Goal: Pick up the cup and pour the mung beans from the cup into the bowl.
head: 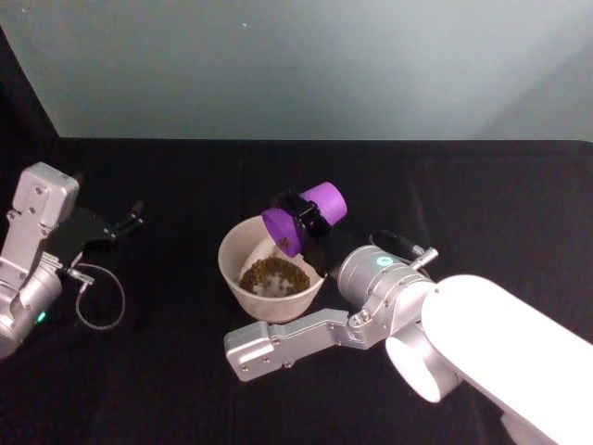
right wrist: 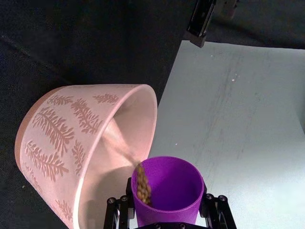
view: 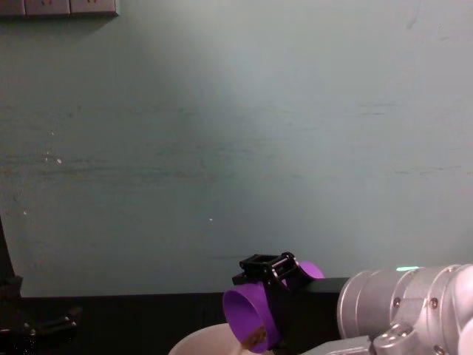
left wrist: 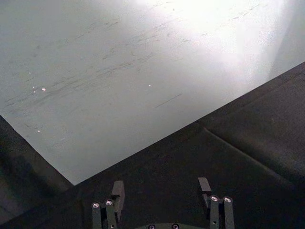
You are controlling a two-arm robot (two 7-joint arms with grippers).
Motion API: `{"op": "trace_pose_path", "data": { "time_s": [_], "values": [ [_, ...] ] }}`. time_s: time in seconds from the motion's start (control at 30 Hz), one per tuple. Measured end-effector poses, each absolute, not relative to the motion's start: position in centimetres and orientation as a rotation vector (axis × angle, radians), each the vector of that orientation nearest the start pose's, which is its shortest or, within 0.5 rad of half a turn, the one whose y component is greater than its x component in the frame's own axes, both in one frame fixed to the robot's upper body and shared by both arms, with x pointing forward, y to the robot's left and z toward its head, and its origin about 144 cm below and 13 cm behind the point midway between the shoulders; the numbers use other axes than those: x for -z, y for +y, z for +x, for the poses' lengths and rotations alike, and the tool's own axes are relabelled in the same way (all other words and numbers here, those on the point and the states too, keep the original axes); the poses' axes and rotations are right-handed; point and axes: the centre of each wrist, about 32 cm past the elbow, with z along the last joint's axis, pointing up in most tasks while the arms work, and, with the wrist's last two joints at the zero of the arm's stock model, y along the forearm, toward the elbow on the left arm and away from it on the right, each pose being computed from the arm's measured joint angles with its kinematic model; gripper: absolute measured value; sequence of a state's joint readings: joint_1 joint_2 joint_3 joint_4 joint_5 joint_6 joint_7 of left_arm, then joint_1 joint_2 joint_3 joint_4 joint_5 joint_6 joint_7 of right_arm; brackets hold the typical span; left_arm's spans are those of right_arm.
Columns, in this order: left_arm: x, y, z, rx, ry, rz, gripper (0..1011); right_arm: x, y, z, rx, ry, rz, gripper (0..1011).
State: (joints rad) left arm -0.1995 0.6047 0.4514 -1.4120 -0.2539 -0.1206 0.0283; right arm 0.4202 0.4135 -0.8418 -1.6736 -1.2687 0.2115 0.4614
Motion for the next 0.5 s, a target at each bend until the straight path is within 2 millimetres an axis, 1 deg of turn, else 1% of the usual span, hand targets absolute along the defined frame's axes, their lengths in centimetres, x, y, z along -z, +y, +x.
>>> {"op": "trace_pose_path", "data": {
  "time_s": [0.5],
  "values": [
    [-113.98,30.97,48.86,-1.248,-0.285,0.304,1000,-121.83,-11.07,47.08,0.483,-1.484,-1.147,731]
  ]
}}
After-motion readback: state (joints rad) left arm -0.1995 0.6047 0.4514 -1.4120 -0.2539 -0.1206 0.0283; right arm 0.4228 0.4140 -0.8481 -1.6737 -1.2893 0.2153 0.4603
